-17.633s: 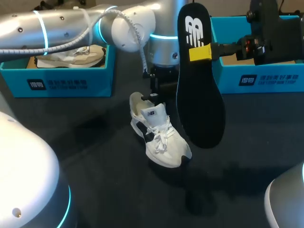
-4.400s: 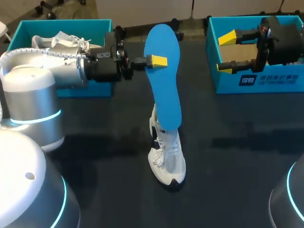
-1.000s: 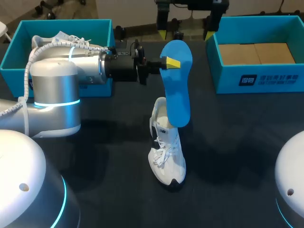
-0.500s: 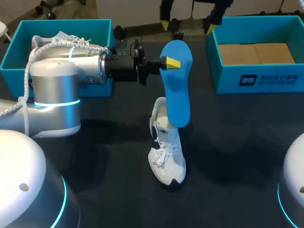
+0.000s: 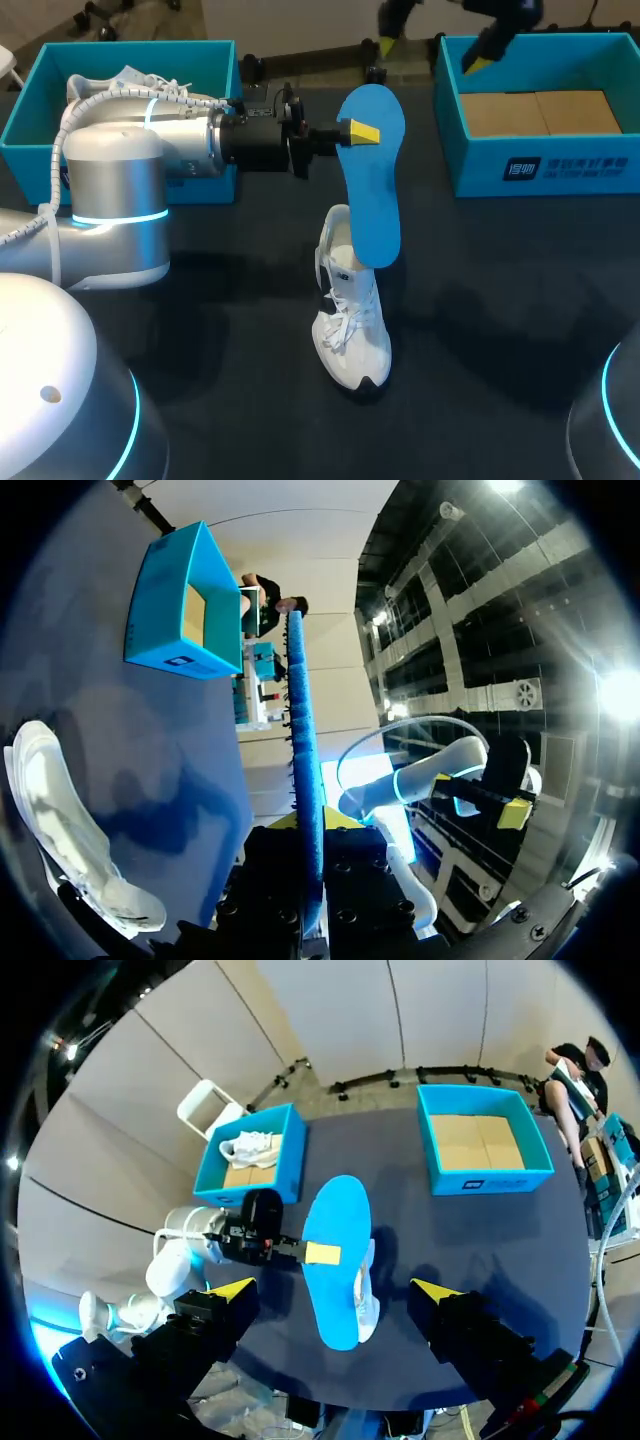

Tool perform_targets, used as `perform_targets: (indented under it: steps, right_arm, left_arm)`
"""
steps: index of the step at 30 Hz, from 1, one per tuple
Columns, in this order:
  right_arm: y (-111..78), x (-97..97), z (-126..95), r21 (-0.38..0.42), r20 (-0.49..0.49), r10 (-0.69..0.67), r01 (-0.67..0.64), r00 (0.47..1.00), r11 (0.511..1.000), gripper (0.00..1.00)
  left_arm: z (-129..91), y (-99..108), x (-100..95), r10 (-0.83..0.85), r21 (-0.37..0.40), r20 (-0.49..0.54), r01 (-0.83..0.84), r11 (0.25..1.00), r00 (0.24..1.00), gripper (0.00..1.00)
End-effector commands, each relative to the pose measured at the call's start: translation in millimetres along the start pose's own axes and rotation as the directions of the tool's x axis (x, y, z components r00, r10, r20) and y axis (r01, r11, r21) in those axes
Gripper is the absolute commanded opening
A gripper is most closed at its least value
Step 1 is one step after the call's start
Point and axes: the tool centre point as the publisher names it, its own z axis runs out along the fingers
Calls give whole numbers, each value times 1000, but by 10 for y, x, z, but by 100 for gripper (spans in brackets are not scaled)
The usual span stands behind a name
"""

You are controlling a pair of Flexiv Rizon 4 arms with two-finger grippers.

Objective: Take the shoe out of the shoebox, open the shoe tongue, remove and reinsert the insole, then place the shoe into the shoebox

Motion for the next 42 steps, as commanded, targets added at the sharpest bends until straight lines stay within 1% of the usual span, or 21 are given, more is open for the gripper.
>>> perform_targets:
  steps: [1, 5, 9, 14, 16, 19, 23, 25, 26, 29, 35, 42]
  right_arm:
    - [-45, -155, -8, -3, -249, 1, -2, 969, 1000, 100]
    - [-52, -196, -1, 31, -279, 3, 6, 960, 1000, 100]
    - [-70, -216, 37, 62, -365, 18, 5, 931, 998, 100]
    - [-84, -268, 90, 54, -426, 41, -19, 904, 998, 100]
    - [-90, -288, 116, 46, -468, 38, -18, 883, 999, 100]
    - [-106, -318, 176, 58, -537, 41, -11, 843, 998, 100]
    - [-141, -353, 274, 82, -593, 59, -13, 803, 997, 100]
    - [-152, -366, 302, 80, -601, 65, -20, 797, 997, 100]
    - [-162, -384, 334, 79, -628, 74, -31, 775, 996, 100]
    - [-176, -413, 372, 75, -662, 86, -48, 745, 996, 100]
    - [-209, -460, 460, 95, -696, 98, -45, 712, 995, 100]
    - [-251, -533, 531, 114, -716, 111, -41, 689, 993, 100]
  left_arm:
    - [-2, 13, 1, 1, 3, 0, -1, 1000, 1000, 0]
    - [-2, 13, 1, 1, 3, 0, -1, 1000, 1000, 0]
    - [-2, 13, 1, 1, 3, 0, -1, 1000, 1000, 0]
    - [-2, 13, 1, 1, 3, 0, -1, 1000, 1000, 0]
    - [-2, 13, 1, 1, 3, 0, -1, 1000, 1000, 0]
    - [-2, 13, 1, 1, 3, 0, -1, 1000, 1000, 0]
    - [-2, 13, 1, 1, 3, 0, -1, 1000, 1000, 0]
    - [-2, 13, 1, 1, 3, 0, -1, 1000, 1000, 0]
    - [-2, 13, 1, 1, 3, 0, -1, 1000, 1000, 0]
    - [-2, 13, 1, 1, 3, 0, -1, 1000, 1000, 0]
    - [-2, 13, 1, 1, 3, 0, -1, 1000, 1000, 0]
    - [-2, 13, 1, 1, 3, 0, -1, 1000, 1000, 0]
